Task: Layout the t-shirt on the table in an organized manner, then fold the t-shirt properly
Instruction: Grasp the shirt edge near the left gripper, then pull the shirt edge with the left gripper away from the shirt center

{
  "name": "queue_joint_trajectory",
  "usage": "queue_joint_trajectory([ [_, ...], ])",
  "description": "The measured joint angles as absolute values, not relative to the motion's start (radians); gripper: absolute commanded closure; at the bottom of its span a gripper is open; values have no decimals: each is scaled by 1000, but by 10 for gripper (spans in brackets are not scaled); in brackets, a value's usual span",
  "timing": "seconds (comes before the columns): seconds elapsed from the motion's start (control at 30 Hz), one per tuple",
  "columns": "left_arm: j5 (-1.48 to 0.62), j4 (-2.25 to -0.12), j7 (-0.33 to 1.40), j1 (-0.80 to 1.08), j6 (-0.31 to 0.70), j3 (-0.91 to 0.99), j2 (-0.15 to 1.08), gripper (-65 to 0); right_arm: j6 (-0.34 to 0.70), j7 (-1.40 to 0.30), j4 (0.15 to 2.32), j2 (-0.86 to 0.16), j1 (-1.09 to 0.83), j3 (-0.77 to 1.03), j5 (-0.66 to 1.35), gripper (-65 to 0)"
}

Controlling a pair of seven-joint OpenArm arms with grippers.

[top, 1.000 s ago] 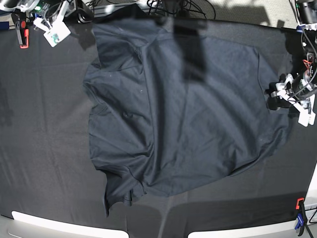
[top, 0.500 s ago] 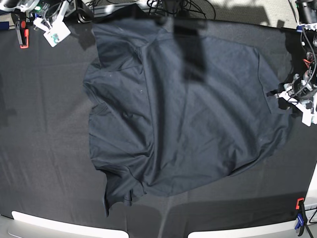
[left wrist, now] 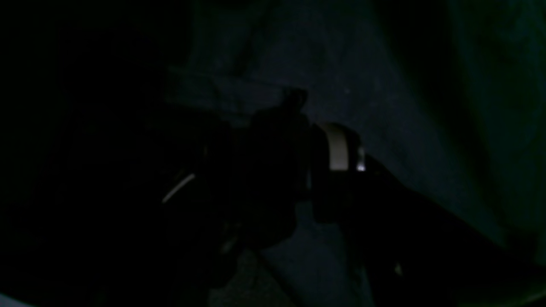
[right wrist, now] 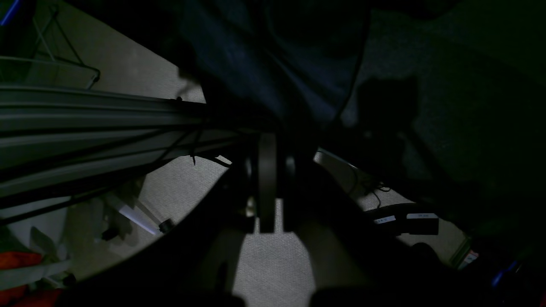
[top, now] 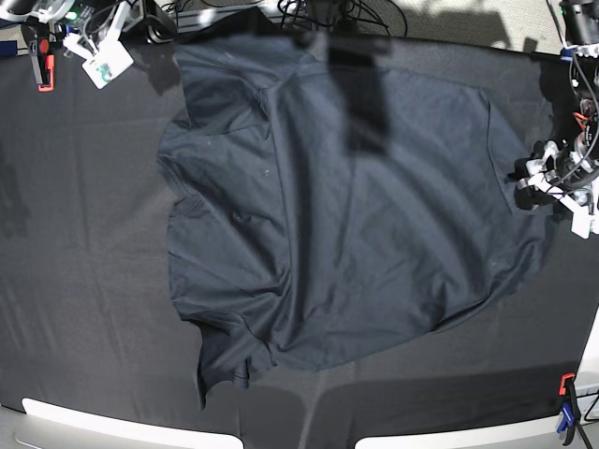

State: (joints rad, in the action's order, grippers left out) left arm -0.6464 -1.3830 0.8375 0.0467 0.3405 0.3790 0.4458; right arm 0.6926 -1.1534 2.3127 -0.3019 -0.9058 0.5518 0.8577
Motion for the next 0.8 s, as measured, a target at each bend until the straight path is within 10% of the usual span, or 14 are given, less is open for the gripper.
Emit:
queue_joint_trajectory([
  [0.33, -608, -1383, 827, 46, 343, 379, 342, -274, 693, -1153, 2313, -302, -906, 552, 858, 0],
  [0.53, -542, -1384, 819, 44, 342, 380, 333, 0, 693, -1153, 2313, -302, -900, 552, 858, 0],
  [0.8, -547, -1388, 826, 65, 344, 380, 398, 0, 693, -1153, 2313, -302, -900, 552, 858, 0],
])
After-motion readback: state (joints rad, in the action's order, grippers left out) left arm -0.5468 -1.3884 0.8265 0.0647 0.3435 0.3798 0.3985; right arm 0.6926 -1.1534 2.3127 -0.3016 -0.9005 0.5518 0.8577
